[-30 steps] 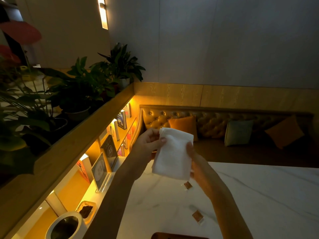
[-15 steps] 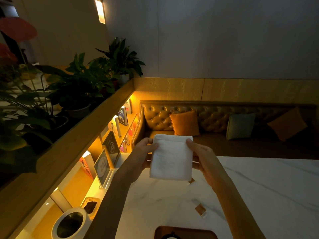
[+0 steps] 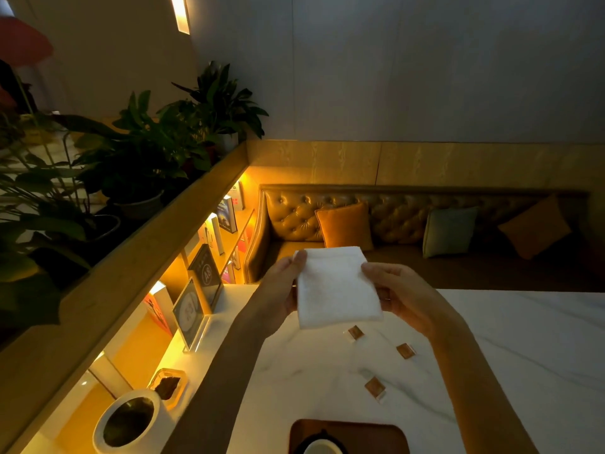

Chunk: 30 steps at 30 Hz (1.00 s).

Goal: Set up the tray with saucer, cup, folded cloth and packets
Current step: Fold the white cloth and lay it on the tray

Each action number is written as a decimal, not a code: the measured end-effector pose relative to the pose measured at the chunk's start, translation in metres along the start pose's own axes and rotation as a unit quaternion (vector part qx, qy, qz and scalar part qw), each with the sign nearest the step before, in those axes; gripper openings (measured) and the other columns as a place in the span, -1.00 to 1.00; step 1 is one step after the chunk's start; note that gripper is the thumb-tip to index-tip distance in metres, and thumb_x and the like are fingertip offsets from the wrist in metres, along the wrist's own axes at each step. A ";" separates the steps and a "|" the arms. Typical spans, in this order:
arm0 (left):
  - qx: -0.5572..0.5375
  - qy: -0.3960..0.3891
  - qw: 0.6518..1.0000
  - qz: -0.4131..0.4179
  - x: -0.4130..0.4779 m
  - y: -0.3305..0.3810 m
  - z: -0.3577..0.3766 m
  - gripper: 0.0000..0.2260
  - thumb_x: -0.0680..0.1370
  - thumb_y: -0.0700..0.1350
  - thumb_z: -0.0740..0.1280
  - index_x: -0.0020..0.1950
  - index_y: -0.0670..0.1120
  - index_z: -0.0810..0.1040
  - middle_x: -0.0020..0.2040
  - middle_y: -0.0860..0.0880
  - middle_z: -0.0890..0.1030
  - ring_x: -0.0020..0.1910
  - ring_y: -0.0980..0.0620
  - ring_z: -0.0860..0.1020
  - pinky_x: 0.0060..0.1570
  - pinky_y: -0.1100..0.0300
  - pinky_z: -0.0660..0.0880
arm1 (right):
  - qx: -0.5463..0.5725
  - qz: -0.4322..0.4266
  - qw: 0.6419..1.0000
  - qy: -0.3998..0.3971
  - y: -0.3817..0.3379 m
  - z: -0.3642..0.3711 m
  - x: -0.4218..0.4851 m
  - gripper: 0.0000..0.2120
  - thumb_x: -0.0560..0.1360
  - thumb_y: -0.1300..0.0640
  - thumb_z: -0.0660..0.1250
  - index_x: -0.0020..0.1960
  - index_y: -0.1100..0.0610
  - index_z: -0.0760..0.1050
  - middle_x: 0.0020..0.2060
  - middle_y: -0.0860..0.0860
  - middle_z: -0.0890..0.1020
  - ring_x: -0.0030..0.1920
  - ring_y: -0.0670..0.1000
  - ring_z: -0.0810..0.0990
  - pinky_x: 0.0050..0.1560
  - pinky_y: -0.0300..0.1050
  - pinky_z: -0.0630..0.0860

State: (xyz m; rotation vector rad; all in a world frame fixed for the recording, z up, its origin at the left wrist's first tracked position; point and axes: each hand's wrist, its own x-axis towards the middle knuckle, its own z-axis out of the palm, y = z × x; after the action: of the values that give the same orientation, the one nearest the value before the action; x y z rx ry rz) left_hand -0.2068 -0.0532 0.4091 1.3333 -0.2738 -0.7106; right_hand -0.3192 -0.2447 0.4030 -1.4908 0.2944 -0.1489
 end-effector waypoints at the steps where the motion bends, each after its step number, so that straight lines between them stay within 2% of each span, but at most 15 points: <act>1: -0.016 -0.029 0.999 -0.027 0.000 -0.003 -0.005 -0.55 0.52 0.05 0.34 0.35 -0.09 0.40 0.24 -0.13 0.57 0.17 -0.15 0.61 0.14 -0.12 0.58 | 0.006 0.011 1.000 -0.010 0.003 -0.005 -0.002 -0.65 0.45 -0.06 0.35 0.15 0.10 0.56 -0.01 0.12 0.69 0.03 0.15 0.68 -0.11 -0.05 0.65; 4: -0.040 -0.112 0.990 -0.073 -0.003 -0.012 -0.018 -0.43 0.42 -0.10 0.43 0.40 -0.17 0.38 0.28 -0.20 0.58 0.21 -0.17 0.60 0.16 -0.06 0.57 | 0.029 0.042 0.999 -0.002 0.010 -0.015 -0.006 -0.63 0.43 -0.03 0.36 0.18 0.10 0.54 -0.04 0.08 0.71 0.01 0.13 0.70 -0.15 -0.08 0.64; 6: -0.034 -0.141 0.987 -0.076 -0.004 -0.015 -0.023 -0.38 0.40 -0.19 0.44 0.43 -0.19 0.35 0.32 -0.22 0.55 0.26 -0.19 0.57 0.21 -0.09 0.51 | 0.040 0.056 0.997 -0.031 0.012 -0.021 -0.009 -0.62 0.43 -0.01 0.37 0.22 0.09 0.53 0.03 0.10 0.70 0.06 0.16 0.68 -0.09 -0.05 0.65; 9: -0.002 -0.148 0.987 -0.064 -0.005 -0.014 -0.026 -0.40 0.37 -0.22 0.46 0.40 -0.19 0.40 0.29 -0.18 0.58 0.23 -0.15 0.59 0.21 -0.07 0.52 | 0.046 0.072 0.992 -0.093 0.011 -0.029 -0.013 -0.60 0.48 0.12 0.38 0.31 0.07 0.48 0.18 0.14 0.63 0.18 0.22 0.61 0.03 0.02 0.63; 12: 0.039 -0.129 0.990 -0.034 -0.009 -0.010 -0.025 -0.44 0.33 -0.20 0.48 0.32 -0.10 0.45 0.23 -0.13 0.62 0.15 -0.10 0.64 0.15 -0.04 0.57 | 0.036 0.069 0.991 -0.106 0.008 -0.029 -0.016 -0.58 0.50 0.22 0.34 0.35 0.08 0.44 0.21 0.14 0.61 0.19 0.22 0.60 0.04 0.03 0.63; 16: 0.071 -0.125 0.988 0.053 -0.018 -0.003 -0.022 -0.52 0.35 -0.15 0.48 0.25 -0.05 0.51 0.17 -0.06 0.66 0.14 -0.06 0.65 0.13 -0.03 0.60 | 0.031 0.010 0.998 -0.062 -0.001 -0.023 -0.021 -0.61 0.45 0.23 0.37 0.26 0.04 0.52 0.15 0.09 0.65 0.13 0.14 0.64 -0.07 -0.07 0.65; 21: 0.075 -0.085 0.976 0.186 -0.024 0.006 -0.017 -0.71 0.36 -0.18 0.44 0.05 0.03 0.62 0.03 0.08 0.70 0.10 0.00 0.66 0.01 0.03 0.65 | -0.014 -0.133 0.991 -0.030 -0.019 -0.013 -0.034 -0.71 0.41 0.20 0.36 0.06 -0.08 0.65 0.06 0.00 0.69 0.11 0.03 0.66 -0.10 -0.16 0.63; 24: 0.122 -0.094 0.939 0.306 -0.030 0.013 -0.015 -0.74 0.48 -0.26 0.35 0.01 0.09 0.65 -0.01 0.18 0.70 0.06 0.10 0.65 0.02 0.11 0.65 | -0.035 -0.210 0.977 -0.018 -0.028 -0.009 -0.039 -0.70 0.42 0.26 0.29 -0.04 -0.08 0.67 -0.01 -0.04 0.71 0.06 0.00 0.67 -0.09 -0.18 0.64; 26: 0.156 -0.125 0.898 0.391 -0.036 0.020 -0.014 -0.85 0.52 -0.13 0.36 -0.01 0.06 0.68 0.04 0.17 0.68 0.09 0.11 0.63 0.01 0.17 0.62 | -0.038 -0.242 0.969 -0.028 -0.033 -0.007 -0.042 -0.67 0.41 0.29 0.25 -0.10 -0.07 0.69 0.02 -0.07 0.70 0.10 0.04 0.64 -0.01 -0.08 0.65; 28: 0.199 -0.140 0.853 0.461 -0.041 0.026 -0.014 -0.81 0.56 -0.02 0.29 0.04 -0.08 0.61 0.08 0.08 0.62 0.14 0.12 0.58 0.03 0.22 0.58 | -0.052 -0.276 0.959 -0.045 -0.037 -0.005 -0.046 -0.62 0.43 0.32 0.22 -0.11 -0.10 0.68 0.04 -0.11 0.68 0.14 0.04 0.61 0.04 -0.05 0.63; 30: 0.249 -0.139 0.814 0.505 -0.042 0.030 -0.016 -0.82 0.59 -0.05 0.25 0.06 -0.12 0.56 0.10 -0.06 0.55 0.15 0.09 0.55 0.06 0.21 0.57 | -0.066 -0.308 0.947 -0.056 -0.041 -0.004 -0.049 -0.57 0.49 0.36 0.22 -0.12 -0.14 0.67 0.05 -0.16 0.67 0.14 0.00 0.61 0.03 -0.10 0.63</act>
State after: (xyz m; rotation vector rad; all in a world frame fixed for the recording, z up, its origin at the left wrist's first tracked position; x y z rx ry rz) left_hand -0.2207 -0.0127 0.4430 1.3163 -1.3681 0.1146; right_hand -0.3639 -0.2379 0.4485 -1.6794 -0.2700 -0.5508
